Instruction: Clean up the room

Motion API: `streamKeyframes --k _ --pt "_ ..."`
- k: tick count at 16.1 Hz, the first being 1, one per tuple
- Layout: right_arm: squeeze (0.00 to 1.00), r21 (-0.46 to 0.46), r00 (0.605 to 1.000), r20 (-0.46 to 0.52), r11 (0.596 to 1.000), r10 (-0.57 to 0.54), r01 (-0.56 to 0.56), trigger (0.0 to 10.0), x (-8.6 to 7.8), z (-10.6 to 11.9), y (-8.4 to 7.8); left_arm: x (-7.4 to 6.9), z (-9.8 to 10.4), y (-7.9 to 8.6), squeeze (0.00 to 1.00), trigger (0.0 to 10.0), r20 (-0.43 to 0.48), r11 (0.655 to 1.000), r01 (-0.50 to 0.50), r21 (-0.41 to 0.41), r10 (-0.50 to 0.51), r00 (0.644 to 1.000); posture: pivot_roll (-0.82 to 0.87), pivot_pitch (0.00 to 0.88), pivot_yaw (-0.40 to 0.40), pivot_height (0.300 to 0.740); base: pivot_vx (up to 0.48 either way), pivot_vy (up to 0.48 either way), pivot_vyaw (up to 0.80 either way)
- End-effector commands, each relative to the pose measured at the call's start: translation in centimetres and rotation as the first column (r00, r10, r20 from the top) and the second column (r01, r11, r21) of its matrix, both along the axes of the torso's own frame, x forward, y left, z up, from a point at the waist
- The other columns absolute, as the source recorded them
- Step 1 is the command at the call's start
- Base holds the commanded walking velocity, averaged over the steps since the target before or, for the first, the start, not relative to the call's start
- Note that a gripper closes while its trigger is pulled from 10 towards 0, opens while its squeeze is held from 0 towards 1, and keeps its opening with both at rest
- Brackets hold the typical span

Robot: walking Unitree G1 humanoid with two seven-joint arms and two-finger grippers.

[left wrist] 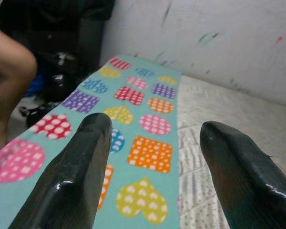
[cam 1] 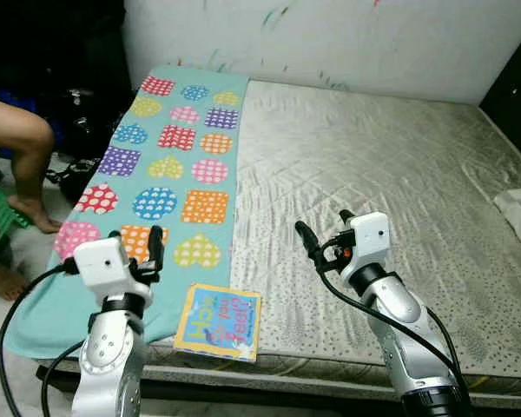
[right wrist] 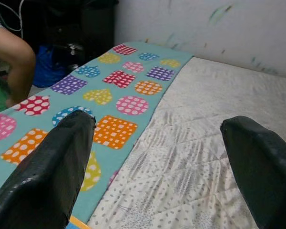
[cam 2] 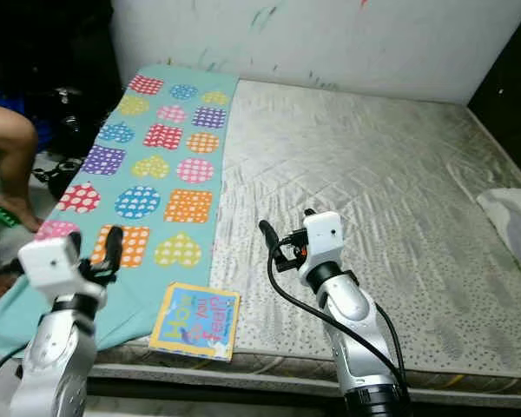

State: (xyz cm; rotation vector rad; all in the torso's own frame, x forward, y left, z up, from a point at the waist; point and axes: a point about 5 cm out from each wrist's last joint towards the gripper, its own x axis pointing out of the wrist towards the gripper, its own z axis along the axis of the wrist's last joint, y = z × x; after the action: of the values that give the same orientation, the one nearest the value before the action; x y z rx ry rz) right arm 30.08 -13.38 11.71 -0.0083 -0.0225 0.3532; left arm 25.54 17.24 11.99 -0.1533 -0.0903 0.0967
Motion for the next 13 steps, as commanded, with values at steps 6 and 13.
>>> streamKeyframes --k 6,13 --pt "0.0 0.001 0.996 0.031 0.996 -0.086 0.086 10.0 -0.7 0.2 -1.3 1.3 0.0 -1.5 0.0 10.0 -0.011 0.995 0.099 0.007 -0.099 0.995 -0.13 0.102 -0.009 0.74 0.0 0.0 0.0" --pt "0.0 0.001 0.997 0.019 0.997 -0.077 0.077 10.0 -0.9 0.1 -1.1 0.2 0.0 0.9 0.0 10.0 -0.009 1.0 0.001 -0.018 -0.001 1.0 -0.11 0.118 -0.038 0.74 0.0 0.0 0.0"
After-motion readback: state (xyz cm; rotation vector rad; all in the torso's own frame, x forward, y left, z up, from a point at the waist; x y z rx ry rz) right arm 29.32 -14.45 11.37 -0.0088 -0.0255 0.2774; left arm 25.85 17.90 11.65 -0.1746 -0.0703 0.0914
